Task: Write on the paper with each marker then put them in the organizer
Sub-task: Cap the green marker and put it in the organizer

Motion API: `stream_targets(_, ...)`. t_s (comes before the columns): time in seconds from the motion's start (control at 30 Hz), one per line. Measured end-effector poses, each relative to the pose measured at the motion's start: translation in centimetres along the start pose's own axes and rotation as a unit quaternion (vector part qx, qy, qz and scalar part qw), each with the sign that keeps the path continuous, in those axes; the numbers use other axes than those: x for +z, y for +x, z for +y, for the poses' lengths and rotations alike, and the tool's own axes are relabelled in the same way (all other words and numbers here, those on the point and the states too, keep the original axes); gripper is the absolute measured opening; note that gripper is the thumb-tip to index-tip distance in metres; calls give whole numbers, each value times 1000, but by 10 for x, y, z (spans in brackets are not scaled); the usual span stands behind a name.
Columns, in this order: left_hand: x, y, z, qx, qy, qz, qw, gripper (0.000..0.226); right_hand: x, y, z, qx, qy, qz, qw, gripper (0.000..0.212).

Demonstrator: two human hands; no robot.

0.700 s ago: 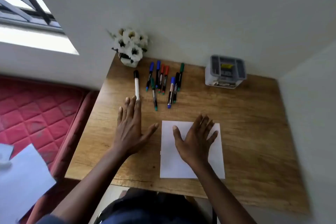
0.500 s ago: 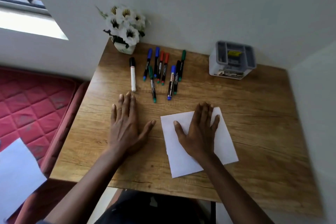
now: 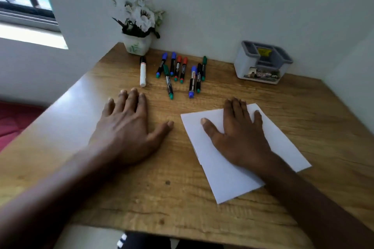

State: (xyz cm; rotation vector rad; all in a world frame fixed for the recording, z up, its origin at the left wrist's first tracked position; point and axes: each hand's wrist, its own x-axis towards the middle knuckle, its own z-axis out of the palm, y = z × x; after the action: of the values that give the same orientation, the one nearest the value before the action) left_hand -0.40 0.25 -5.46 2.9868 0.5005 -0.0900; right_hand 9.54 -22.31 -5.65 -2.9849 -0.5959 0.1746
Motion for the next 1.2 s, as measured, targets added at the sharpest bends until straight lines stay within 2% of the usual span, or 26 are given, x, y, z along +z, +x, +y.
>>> stream_targets(0.13, 2, -3, 3, 5, -3, 25, 1000, 107, 0, -6, 1, -27, 15, 48, 998, 94)
stream_targets(0.23, 1, -4, 4, 4, -10, 30, 999, 106, -3, -11, 2, -34, 29, 43, 998, 89)
stream_targets(0.3, 1, -6, 4, 3, -10, 38, 999, 106, -15, -11, 1, -40, 102, 44, 993, 89)
stream_targets(0.37, 1, -6, 5, 1, -12, 37, 999, 106, -32, 1, -2, -25, 236, 71, 969, 86)
stream_targets(0.47, -1, -7, 6, 5, -15, 30, 999, 107, -58, 48, 0, -5, 323, 108, 940, 57)
stream_targets(0.53, -2, -5, 6, 7, -12, 28, 1000, 108, -68, 85, 0, -6, 333, 106, 937, 41)
stream_targets(0.73, 1, 2, 2, 14, -20, 23, 999, 111, -70, 164, -31, 27, 310, 133, 941, 24)
stream_targets(0.83, 2, 3, 1, 20, -21, 28, 999, 110, -63, 189, -40, 46, 206, 122, 970, 26)
stream_targets(0.97, 2, 5, 1, 17, -27, 25, 999, 111, -56, 211, -43, 57, 142, 146, 977, 32)
stream_targets(1.1, 1, 7, 1, 17, -33, 25, 999, 111, -59, 220, -42, 58, 154, 169, 972, 35)
stream_targets(1.2, 2, 8, 1, 15, -44, 22, 999, 112, -74, 211, -42, 30, 229, 212, 950, 35)
